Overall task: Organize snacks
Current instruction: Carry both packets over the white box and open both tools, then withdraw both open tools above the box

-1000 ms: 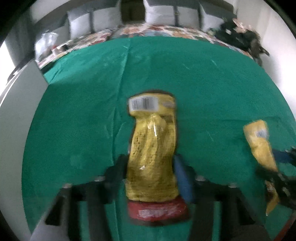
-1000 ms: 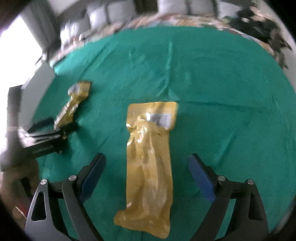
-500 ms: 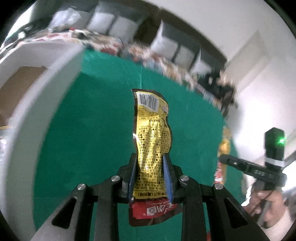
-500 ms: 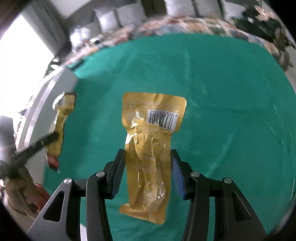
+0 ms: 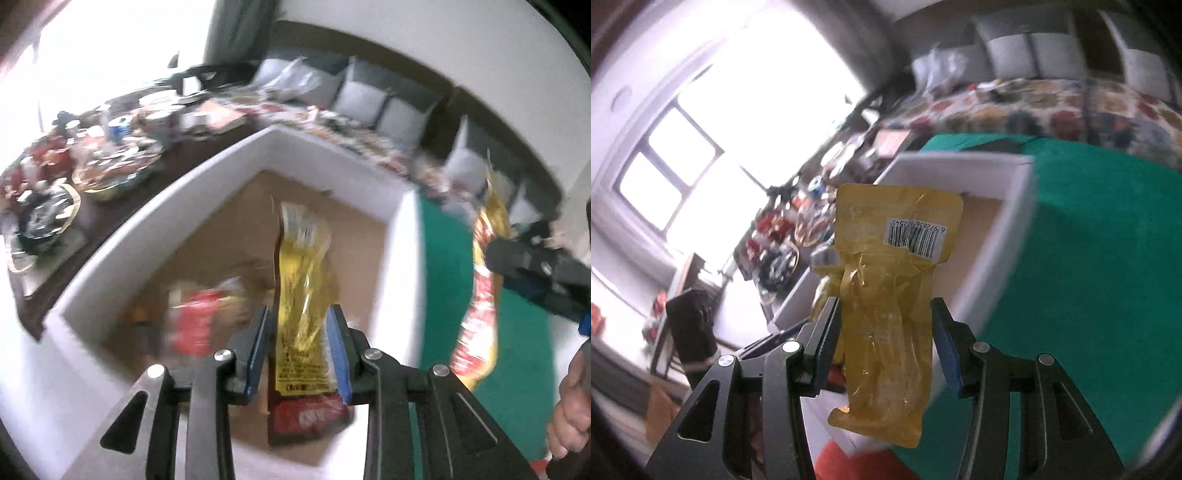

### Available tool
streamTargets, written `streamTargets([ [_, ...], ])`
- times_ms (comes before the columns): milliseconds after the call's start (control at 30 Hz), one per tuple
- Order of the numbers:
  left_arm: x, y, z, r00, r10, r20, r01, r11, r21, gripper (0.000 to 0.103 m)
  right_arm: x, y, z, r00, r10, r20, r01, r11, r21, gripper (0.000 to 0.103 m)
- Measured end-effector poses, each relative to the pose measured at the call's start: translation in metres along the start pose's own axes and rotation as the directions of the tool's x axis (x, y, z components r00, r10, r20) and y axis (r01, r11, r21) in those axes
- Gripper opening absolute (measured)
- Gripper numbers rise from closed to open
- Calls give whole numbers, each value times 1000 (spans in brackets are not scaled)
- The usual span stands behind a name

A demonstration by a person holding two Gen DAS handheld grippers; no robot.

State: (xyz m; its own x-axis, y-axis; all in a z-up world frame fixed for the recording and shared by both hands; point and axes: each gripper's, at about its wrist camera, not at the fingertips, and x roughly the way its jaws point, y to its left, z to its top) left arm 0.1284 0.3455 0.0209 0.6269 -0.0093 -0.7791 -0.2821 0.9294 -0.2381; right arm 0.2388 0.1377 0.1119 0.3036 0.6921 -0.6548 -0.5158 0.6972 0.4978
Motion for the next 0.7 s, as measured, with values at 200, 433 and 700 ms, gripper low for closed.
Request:
streamTargets([
  [200,-9,15,-33,990,125,71,-129,990,59,85,64,2,-23,996,-30,-88,31,1000,5,59],
  [433,-49,-2,-43,904,316,289,-350,934,74,103,27,12,-23,982,-186,33,189,967,-168,81],
  [700,-44,1,-36,942,311,128,-320,946,52,103,11,31,-27,957,-284,58,289,918,-271,83],
])
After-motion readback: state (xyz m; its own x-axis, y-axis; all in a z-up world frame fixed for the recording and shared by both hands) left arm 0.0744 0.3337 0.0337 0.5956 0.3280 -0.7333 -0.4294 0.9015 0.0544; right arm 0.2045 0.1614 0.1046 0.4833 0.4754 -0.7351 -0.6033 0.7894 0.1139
